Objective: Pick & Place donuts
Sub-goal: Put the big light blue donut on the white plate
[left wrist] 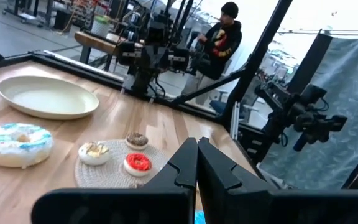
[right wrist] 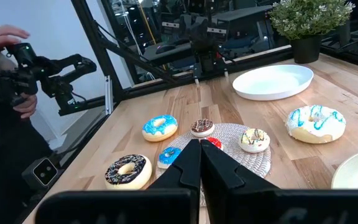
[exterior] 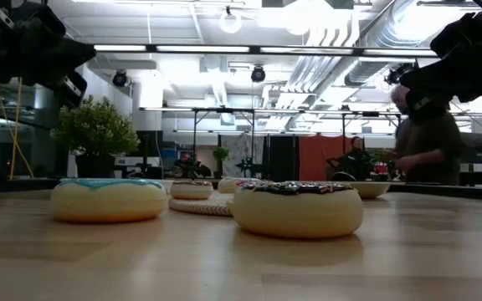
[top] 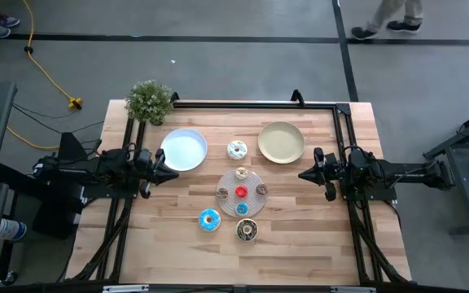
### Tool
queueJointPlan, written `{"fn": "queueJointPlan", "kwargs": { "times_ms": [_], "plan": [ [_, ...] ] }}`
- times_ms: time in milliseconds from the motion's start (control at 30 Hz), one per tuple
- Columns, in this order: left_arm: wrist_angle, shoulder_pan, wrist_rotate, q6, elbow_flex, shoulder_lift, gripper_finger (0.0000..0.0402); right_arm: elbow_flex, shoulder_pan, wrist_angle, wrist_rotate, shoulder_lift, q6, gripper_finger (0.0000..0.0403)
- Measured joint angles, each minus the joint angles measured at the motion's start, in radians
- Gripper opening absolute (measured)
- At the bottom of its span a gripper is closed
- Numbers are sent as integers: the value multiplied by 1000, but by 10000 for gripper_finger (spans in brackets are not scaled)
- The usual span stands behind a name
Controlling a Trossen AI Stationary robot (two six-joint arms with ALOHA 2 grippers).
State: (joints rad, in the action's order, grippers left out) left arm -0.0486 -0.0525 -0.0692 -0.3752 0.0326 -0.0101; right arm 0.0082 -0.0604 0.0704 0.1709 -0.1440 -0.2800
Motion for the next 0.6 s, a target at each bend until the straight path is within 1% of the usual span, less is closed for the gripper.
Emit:
{"fn": "queueJointPlan", "kwargs": {
  "times_ms": [433, 533, 600],
  "plan": [
    [-12, 0, -23, 3, 1, -6, 0, 0, 0, 0, 0, 0, 0, 0],
    [38, 0, -26, 8, 38, -28, 0, 0, 0, 0, 0, 0, 0, 1],
    [72, 0, -25, 44, 80, -54, 0, 0, 0, 0, 0, 0, 0, 0]
  ]
}}
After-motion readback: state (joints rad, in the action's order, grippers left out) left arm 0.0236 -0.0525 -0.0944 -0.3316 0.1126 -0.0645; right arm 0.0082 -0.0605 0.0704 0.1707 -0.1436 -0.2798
